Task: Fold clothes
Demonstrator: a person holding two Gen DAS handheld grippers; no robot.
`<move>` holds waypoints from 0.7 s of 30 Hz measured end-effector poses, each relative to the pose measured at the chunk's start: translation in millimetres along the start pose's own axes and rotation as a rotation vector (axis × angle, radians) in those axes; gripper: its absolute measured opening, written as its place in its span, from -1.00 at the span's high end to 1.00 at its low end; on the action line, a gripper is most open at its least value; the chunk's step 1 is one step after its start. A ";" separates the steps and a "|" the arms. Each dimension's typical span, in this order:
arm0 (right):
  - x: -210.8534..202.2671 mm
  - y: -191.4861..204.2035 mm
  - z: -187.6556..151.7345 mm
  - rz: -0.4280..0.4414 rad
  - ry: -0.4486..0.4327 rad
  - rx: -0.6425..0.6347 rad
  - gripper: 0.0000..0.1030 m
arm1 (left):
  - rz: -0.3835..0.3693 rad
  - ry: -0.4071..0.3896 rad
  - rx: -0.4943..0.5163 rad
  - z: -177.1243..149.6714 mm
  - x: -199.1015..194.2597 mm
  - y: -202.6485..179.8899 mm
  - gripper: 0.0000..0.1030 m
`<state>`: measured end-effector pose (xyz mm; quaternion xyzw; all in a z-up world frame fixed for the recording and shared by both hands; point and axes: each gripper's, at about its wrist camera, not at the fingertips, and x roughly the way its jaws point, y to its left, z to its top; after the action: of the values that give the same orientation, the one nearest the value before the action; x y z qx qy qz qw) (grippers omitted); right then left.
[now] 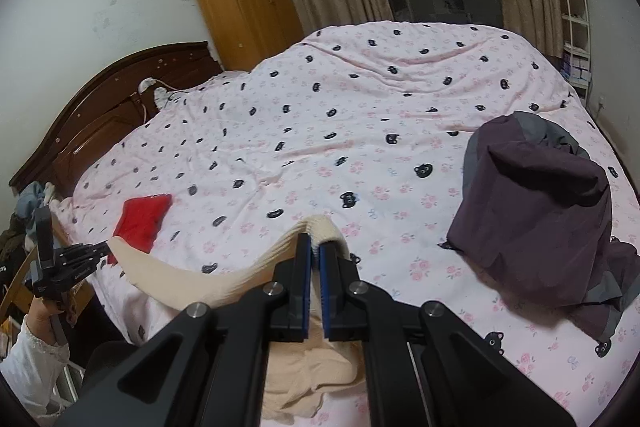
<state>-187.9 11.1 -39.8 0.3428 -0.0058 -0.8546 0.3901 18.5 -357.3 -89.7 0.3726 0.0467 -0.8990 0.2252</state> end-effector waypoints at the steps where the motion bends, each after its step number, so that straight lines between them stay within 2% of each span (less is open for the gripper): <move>1: 2.7 -3.4 2.4 -0.006 0.001 0.006 0.91 | 0.004 0.001 -0.002 5.9 5.9 -0.8 0.95; 8: 39.6 -28.3 21.5 -0.060 0.048 0.012 0.91 | 0.016 0.040 -0.025 41.3 60.2 -4.4 0.95; 16: 103.0 -64.5 34.2 -0.109 0.142 0.041 0.91 | 0.023 0.178 -0.051 62.3 139.6 -13.1 0.95; 21: 141.2 -88.7 34.0 -0.144 0.207 0.073 0.91 | 0.042 0.227 -0.045 69.8 175.9 -17.9 0.95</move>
<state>-331.8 -30.6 -120.5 0.4428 0.0278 -0.8395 0.3136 -143.9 -424.0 -162.6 0.4679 0.0846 -0.8448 0.2455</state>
